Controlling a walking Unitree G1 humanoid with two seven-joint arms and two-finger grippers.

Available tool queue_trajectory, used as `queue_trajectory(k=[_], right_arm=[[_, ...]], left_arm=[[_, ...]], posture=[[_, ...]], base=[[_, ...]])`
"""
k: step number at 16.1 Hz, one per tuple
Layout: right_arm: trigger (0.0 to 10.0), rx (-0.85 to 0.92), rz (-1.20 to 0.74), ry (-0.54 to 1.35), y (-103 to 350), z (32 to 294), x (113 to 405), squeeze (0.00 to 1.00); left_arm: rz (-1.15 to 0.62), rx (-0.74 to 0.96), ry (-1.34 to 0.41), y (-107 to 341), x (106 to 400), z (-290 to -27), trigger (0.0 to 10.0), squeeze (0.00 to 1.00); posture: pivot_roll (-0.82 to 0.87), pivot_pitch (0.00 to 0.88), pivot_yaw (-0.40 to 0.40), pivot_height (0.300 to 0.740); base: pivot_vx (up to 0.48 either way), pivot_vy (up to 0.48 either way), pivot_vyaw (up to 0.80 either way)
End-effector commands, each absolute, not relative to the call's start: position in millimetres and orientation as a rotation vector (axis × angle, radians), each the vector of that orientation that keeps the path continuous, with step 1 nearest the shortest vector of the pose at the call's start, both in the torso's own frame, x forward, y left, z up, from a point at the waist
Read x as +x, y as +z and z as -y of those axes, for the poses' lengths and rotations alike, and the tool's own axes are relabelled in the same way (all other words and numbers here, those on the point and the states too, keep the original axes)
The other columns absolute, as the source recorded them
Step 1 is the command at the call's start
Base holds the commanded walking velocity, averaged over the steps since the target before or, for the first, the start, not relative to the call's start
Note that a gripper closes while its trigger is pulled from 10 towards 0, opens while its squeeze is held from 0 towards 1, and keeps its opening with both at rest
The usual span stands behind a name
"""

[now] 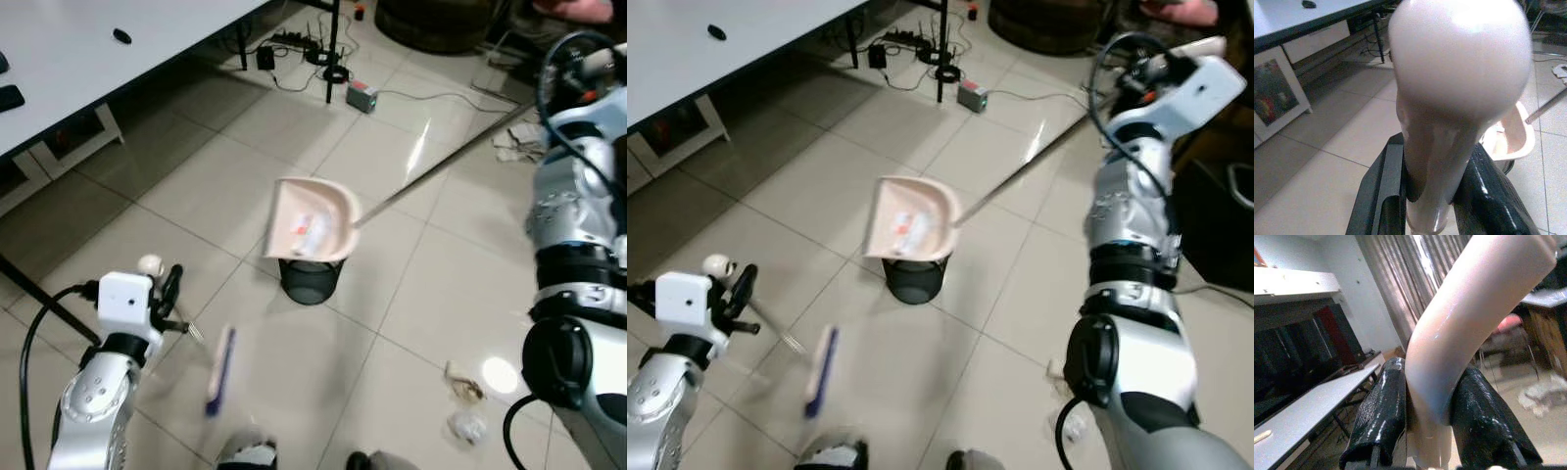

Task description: Sweep floor

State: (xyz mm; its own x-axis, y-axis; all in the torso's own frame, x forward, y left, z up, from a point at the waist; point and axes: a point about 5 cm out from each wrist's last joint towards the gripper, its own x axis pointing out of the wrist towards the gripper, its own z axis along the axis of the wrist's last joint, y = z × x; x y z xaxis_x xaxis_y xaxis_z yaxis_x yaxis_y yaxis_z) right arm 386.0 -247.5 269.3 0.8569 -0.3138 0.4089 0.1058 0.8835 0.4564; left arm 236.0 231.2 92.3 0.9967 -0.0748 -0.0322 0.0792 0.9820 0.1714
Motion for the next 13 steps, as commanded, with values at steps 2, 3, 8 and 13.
queue_trajectory(k=[2, 3, 8, 13], right_arm=[[10.0, 0.470, 0.584, -0.206, 288.0, 241.8, 384.0, 0.00], [10.0, 0.469, 0.583, -0.206, 288.0, 241.9, 384.0, 0.00], [10.0, 0.468, 0.588, -0.191, 287.3, 238.2, 384.8, 0.00], [10.0, 0.428, 0.632, -0.171, 291.4, 232.2, 384.1, 0.00]], left_arm=[[-0.025, 0.197, -0.064, 95.3, 234.8, -237.5, 10.0, 0.00], [-0.026, 0.197, -0.064, 95.1, 234.8, -237.4, 10.0, 0.00], [-0.045, 0.197, -0.051, 90.5, 232.5, -237.3, 10.0, 0.00], [-0.046, 0.202, -0.056, 89.9, 232.6, -235.6, 10.0, 0.00]], posture=[[0.13, 0.127, -0.021, 0.740], [0.13, 0.127, -0.021, 0.740], [0.14, 0.129, -0.026, 0.740], [0.14, 0.132, -0.024, 0.740]], base=[[0.369, 0.000, 0.00], [0.371, 0.000, 0.00], [0.070, 0.000, 0.00], [0.000, 0.000, 0.00]])
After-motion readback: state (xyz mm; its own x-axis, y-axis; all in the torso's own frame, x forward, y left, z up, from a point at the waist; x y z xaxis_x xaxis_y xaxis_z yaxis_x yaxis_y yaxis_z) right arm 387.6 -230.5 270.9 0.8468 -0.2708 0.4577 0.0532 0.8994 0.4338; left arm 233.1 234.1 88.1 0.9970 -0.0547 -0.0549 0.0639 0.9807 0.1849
